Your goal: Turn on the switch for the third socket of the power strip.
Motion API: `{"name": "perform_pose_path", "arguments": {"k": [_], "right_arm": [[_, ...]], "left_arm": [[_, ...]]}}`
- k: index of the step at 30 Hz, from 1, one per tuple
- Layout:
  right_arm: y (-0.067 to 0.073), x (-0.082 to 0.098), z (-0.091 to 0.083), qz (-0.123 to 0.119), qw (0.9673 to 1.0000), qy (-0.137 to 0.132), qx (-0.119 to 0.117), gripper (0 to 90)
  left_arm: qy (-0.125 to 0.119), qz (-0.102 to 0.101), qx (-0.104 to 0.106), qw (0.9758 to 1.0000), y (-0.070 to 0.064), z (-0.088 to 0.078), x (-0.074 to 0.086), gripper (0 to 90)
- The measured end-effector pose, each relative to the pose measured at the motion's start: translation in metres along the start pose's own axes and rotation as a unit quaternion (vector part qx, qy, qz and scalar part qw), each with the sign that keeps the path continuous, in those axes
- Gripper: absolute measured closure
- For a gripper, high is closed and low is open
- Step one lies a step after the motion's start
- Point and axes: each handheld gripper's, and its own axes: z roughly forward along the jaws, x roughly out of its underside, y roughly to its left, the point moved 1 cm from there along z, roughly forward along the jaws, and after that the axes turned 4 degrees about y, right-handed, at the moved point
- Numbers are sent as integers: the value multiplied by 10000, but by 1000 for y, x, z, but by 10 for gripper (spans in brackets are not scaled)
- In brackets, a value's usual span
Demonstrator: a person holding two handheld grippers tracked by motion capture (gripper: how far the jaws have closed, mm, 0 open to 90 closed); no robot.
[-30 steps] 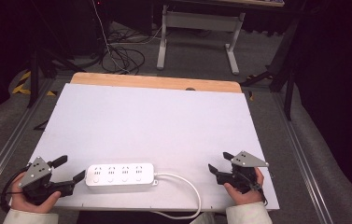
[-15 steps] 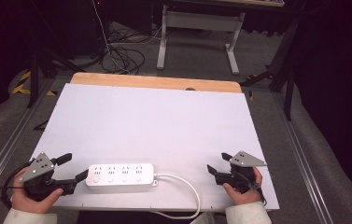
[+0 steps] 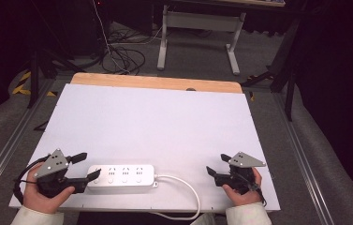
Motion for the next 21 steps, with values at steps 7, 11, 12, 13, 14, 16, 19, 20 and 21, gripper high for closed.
{"name": "perform_pose_path", "arguments": {"k": [7,11,12,13,14,16,19,20,21], "right_arm": [[0,0,0,-5,10000,-9,-10,271],[0,0,0,-10,10000,-11,-12,271],[1,0,0,-12,10000,-12,-11,271],[1,0,0,-13,10000,-13,-13,271],[0,0,0,-12,10000,-12,-14,271],[0,0,0,-13,10000,-13,-17,271],[0,0,0,-8,10000,-17,-30,271],[0,0,0,-7,10000,-19,-29,271],[0,0,0,-9,10000,-21,-31,271]], "left_arm": [[101,111,212,9997,-7,10,-12,303],[151,220,322,9991,-12,18,-20,307],[171,250,335,9990,-13,19,-21,307],[188,272,370,9988,-14,21,-23,308],[196,270,392,9987,-15,22,-24,312],[287,328,490,9978,-17,23,-26,332],[366,374,562,9970,-18,23,-27,369],[385,396,593,9967,-18,22,-28,381],[418,390,610,9965,-18,22,-28,395]]}}
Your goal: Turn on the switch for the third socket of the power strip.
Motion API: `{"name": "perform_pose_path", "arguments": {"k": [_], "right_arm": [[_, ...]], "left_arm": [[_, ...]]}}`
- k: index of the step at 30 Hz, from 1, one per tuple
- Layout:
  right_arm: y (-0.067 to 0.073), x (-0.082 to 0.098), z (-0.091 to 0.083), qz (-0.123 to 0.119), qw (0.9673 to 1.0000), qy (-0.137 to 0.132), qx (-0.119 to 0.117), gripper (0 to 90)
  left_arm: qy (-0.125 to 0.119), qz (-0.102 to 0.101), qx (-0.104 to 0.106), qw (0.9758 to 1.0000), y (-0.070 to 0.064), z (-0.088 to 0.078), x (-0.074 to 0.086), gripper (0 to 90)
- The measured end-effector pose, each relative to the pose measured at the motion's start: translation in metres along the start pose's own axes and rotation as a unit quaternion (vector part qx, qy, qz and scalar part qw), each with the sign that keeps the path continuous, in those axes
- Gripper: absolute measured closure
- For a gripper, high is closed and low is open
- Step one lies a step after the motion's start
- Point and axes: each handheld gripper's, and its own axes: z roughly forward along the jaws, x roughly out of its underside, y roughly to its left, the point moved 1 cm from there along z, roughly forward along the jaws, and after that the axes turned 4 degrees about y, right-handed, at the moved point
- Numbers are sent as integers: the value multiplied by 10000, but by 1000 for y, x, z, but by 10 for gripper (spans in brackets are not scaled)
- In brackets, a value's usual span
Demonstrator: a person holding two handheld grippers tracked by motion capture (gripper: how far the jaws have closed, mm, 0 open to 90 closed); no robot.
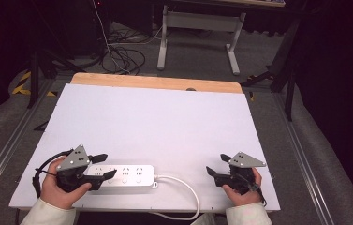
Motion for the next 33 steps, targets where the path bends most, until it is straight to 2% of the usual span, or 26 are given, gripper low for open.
{"name": "perform_pose_path", "arguments": {"k": [4,6,7,8,9,12,14,21,25,33], "right_arm": [[0,0,0,-12,10000,0,-4,271],[0,0,0,-14,10000,-4,-4,271],[1,0,0,-15,10000,-8,-8,271],[1,0,0,-15,10000,-8,-8,271],[1,0,0,-19,10000,-2,-9,271],[1,0,0,-25,10000,9,-11,271],[1,0,0,-21,10000,-2,-14,271],[0,0,0,-21,10000,3,-13,272],[1,0,0,-31,10000,10,-14,272],[1,0,0,-30,10000,12,-22,274]], "left_arm": [[151,61,155,9997,-1,0,-1,491],[322,166,217,9991,-4,1,-2,585],[381,205,284,9987,-5,1,-2,677],[437,232,348,9982,-5,2,-2,677],[491,265,381,9977,-6,3,-2,718],[734,392,398,9957,-8,5,-2,846],[859,456,390,9945,-8,6,-3,897],[1305,456,282,9900,-10,13,-4,899],[1599,390,256,9860,-9,18,-3,899],[1862,195,303,9819,-6,25,-1,899]]}}
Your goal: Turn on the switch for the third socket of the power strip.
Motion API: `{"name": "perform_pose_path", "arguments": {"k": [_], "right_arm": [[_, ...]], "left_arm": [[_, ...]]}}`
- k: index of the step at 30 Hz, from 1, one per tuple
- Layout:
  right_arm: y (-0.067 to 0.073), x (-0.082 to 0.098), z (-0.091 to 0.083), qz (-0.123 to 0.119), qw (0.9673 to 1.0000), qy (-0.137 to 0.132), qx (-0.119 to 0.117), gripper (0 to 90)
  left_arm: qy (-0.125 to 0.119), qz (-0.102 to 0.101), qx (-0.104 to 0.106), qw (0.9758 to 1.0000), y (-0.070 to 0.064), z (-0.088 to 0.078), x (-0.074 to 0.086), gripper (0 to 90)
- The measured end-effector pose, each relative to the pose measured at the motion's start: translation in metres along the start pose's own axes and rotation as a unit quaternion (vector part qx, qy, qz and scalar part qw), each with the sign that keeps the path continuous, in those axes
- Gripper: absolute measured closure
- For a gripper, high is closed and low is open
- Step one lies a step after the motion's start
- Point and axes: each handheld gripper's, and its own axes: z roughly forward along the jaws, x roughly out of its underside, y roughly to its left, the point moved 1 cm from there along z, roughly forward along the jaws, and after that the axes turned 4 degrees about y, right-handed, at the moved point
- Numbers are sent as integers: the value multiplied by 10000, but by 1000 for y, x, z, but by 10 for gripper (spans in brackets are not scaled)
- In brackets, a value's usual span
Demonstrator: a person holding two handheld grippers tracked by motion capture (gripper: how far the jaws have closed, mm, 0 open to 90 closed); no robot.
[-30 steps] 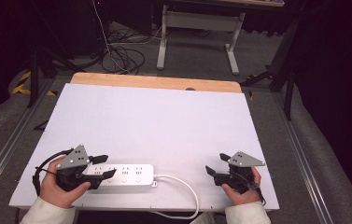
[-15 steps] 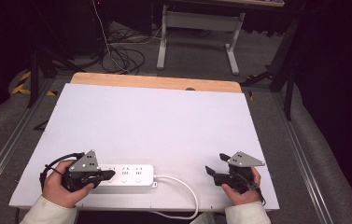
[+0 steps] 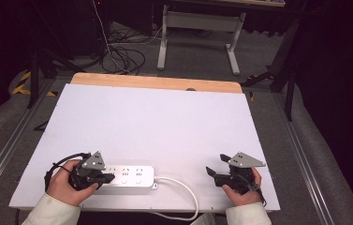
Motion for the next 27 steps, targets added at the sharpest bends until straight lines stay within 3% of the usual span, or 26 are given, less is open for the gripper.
{"name": "perform_pose_path", "arguments": {"k": [9,18,27], "right_arm": [[0,0,0,8,10000,-7,2,279],[0,0,0,6,10000,-2,-4,279],[0,0,0,6,10000,-9,-5,279]], "left_arm": [[205,-56,10,9998,1,6,-3,898],[341,-54,-110,9993,1,9,-4,899],[325,-92,-74,9994,1,9,-3,900]]}}
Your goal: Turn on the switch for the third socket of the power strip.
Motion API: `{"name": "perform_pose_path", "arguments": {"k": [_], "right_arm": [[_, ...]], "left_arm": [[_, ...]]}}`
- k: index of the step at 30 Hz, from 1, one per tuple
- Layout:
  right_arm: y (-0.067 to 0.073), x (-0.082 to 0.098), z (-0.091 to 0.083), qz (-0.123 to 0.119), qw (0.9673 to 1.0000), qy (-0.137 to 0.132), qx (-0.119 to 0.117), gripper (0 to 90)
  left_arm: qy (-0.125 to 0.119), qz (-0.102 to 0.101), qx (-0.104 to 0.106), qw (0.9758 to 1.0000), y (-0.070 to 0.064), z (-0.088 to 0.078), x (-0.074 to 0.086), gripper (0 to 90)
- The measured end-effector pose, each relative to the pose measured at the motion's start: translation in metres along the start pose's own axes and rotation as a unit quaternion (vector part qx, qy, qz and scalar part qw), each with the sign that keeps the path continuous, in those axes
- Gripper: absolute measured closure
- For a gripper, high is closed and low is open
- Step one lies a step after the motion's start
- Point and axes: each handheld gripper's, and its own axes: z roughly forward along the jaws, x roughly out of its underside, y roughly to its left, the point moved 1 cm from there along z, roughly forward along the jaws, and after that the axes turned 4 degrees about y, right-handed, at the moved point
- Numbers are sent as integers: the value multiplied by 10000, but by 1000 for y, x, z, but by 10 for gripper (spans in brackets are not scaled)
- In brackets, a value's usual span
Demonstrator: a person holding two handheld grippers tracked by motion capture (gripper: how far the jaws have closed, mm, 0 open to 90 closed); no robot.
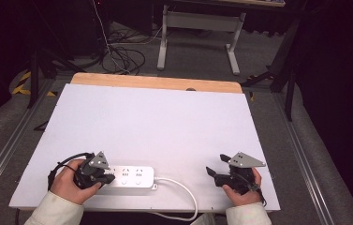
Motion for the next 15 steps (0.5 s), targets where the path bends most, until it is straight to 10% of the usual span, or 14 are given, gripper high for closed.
{"name": "perform_pose_path", "arguments": {"k": [15], "right_arm": [[1,0,0,-11,10000,7,0,279]], "left_arm": [[13,-75,-83,9999,-1,2,0,900]]}}
